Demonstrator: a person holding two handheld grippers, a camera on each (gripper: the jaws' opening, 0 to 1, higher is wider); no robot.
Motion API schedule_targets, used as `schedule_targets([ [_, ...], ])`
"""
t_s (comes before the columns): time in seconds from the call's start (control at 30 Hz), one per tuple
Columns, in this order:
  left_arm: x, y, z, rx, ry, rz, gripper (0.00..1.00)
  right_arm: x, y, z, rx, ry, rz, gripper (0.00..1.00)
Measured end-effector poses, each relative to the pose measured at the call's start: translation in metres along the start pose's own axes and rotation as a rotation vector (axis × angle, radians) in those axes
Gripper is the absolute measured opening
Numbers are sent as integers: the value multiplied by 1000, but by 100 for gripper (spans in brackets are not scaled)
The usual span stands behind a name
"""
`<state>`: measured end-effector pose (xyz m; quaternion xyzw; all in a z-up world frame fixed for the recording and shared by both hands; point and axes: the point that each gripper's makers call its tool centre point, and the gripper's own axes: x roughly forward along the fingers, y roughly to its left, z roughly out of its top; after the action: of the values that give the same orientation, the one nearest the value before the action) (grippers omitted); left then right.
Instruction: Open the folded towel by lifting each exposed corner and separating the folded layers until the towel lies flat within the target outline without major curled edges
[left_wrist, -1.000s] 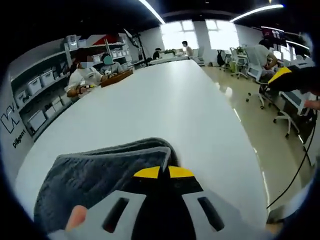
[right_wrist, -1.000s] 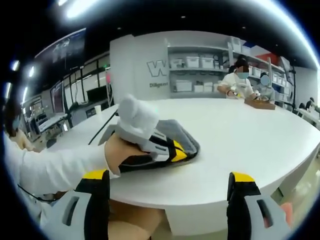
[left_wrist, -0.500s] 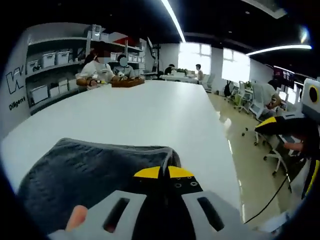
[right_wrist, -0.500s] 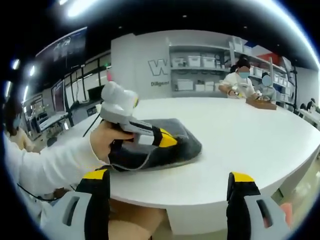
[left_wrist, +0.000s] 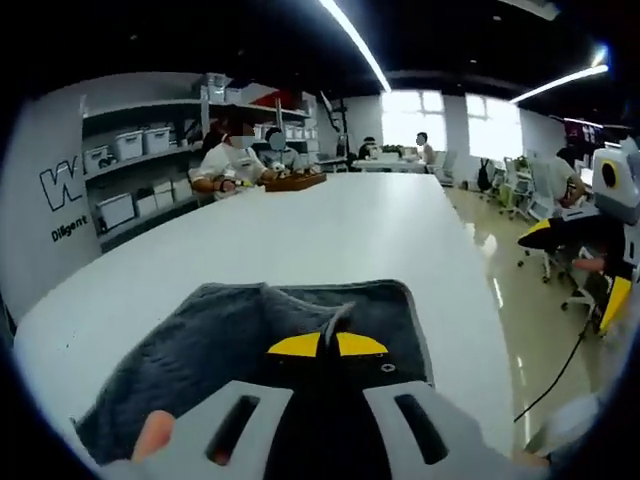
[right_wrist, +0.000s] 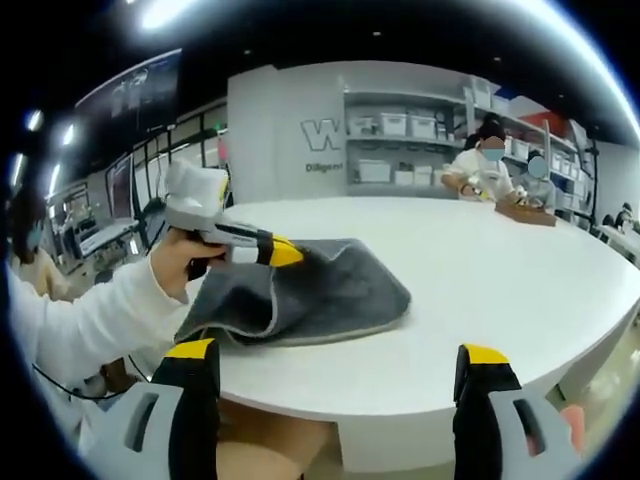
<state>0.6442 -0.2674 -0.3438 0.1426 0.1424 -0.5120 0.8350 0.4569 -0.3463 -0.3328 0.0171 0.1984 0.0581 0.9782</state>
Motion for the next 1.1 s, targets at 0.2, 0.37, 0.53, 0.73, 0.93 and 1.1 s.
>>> schedule_targets([
  [0.2, -23, 15, -12, 125, 26, 102, 3, 0, -1, 1, 5, -7, -8, 98],
  [0.37, -33, 19, -23, 197, 46, 134, 3, 0, -1, 2, 10, -15, -6, 98],
  [0.53, -47, 25, -37, 238, 66, 165, 3, -1, -2, 1, 12, -15, -7, 98],
  [0.73, -69, 40, -52, 246, 88, 205, 3, -1, -3, 0, 15, -12, -7, 98],
  [0.93, -91, 47, -67, 245, 102, 232, 3, -1, -3, 0, 12, -9, -8, 98],
  [1.1, -110, 56, -71, 265, 107, 265, 3, -1, -2, -1, 11, -3, -7, 98],
])
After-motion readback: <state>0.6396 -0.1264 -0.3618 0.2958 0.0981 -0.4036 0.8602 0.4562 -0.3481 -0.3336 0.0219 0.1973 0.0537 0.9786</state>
